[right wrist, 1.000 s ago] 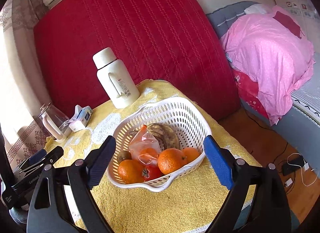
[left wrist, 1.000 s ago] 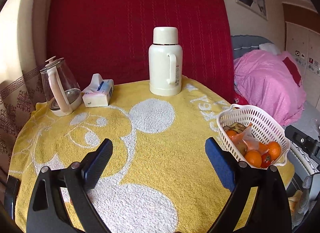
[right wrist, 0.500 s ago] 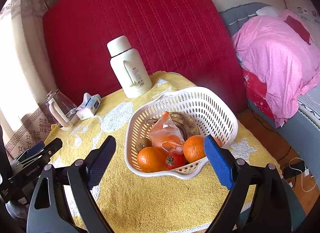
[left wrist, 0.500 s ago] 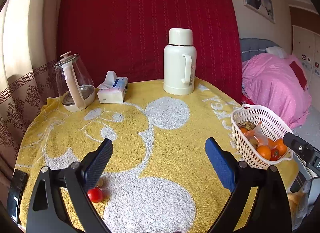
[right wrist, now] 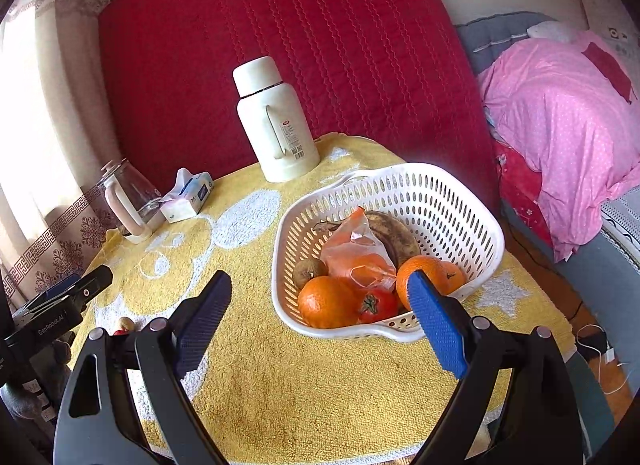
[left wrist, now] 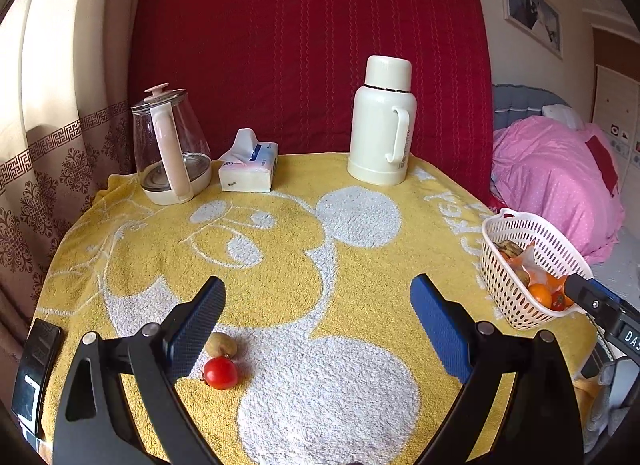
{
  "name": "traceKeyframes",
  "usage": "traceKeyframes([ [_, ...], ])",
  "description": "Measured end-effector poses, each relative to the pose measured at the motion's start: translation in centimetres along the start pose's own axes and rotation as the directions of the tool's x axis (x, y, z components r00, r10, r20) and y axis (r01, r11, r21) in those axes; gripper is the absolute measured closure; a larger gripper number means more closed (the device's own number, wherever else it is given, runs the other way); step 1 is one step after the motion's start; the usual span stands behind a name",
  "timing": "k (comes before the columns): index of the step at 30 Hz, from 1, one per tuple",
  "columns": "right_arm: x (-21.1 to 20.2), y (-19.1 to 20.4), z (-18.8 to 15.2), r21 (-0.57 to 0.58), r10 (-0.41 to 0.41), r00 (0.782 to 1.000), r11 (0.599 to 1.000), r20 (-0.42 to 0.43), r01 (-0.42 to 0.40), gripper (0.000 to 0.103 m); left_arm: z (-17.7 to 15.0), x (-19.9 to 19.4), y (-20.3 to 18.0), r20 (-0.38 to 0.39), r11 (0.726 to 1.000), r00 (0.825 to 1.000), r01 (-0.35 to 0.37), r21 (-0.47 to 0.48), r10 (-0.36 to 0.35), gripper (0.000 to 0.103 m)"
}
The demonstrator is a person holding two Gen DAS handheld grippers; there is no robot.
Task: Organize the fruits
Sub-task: 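Grasp the red tomato on the towel with the left gripper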
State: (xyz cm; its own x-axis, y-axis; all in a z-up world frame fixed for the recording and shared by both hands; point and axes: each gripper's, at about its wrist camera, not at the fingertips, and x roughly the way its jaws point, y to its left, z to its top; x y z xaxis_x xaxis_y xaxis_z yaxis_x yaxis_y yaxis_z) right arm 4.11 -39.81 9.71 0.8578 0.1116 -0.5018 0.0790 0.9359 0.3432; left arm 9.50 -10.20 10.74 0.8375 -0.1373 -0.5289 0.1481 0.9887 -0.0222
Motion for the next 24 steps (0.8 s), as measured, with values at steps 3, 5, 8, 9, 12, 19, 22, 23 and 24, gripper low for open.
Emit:
traceKeyframes([
  [3,0.0,0.4,-0.2,-0.016,-0.002,1.0,1.0,0.002,0.002,0.012,-0.2,-0.4,1.9,-0.006,0.999,1.0,-0.005,-0.038,0.004,0.01],
  [5,0.0,0.7,-0.4,-0.027,0.0,1.0,1.0,0.0,0.0,0.012,-0.3,-0.7,3.2,-0.008,0.998,1.0,-0.016,-0.062,0.016,0.01],
  [8,0.0,1.2,-0.6,-0.04,0.007,1.0,0.999,-0.005,-0.007,0.012,-0.6,-0.9,5.4,-0.021,0.993,0.999,-0.028,-0.117,0.026,0.01],
  [9,0.0,1.4,-0.6,-0.046,0.008,1.0,0.999,-0.005,-0.008,0.012,-0.7,-0.9,6.2,-0.027,0.99,0.999,-0.032,-0.14,0.029,0.01],
  [12,0.0,2.1,-0.9,-0.07,0.012,1.0,0.997,-0.005,-0.012,0.012,-1.1,-0.9,8.5,-0.045,0.979,0.998,-0.055,-0.196,0.047,0.01],
  [19,0.5,4.0,-1.9,-0.134,0.025,0.999,0.991,-0.031,-0.029,0.012,-2.2,-0.5,12.4,-0.087,0.947,0.995,-0.08,-0.311,0.056,0.01],
  [22,0.7,5.0,-2.5,-0.169,0.033,0.999,0.985,-0.044,-0.04,0.012,-2.7,0.0,12.3,-0.105,0.949,0.993,-0.085,-0.303,0.055,0.011],
  [23,0.8,5.3,-2.7,-0.182,0.036,0.998,0.982,-0.049,-0.045,0.012,-2.9,0.2,12.2,-0.112,0.951,0.992,-0.084,-0.299,0.052,0.012],
  [24,0.9,5.7,-2.9,-0.196,0.041,0.998,0.979,-0.055,-0.051,0.012,-3.1,0.5,11.9,-0.121,0.953,0.991,-0.081,-0.292,0.048,0.012],
])
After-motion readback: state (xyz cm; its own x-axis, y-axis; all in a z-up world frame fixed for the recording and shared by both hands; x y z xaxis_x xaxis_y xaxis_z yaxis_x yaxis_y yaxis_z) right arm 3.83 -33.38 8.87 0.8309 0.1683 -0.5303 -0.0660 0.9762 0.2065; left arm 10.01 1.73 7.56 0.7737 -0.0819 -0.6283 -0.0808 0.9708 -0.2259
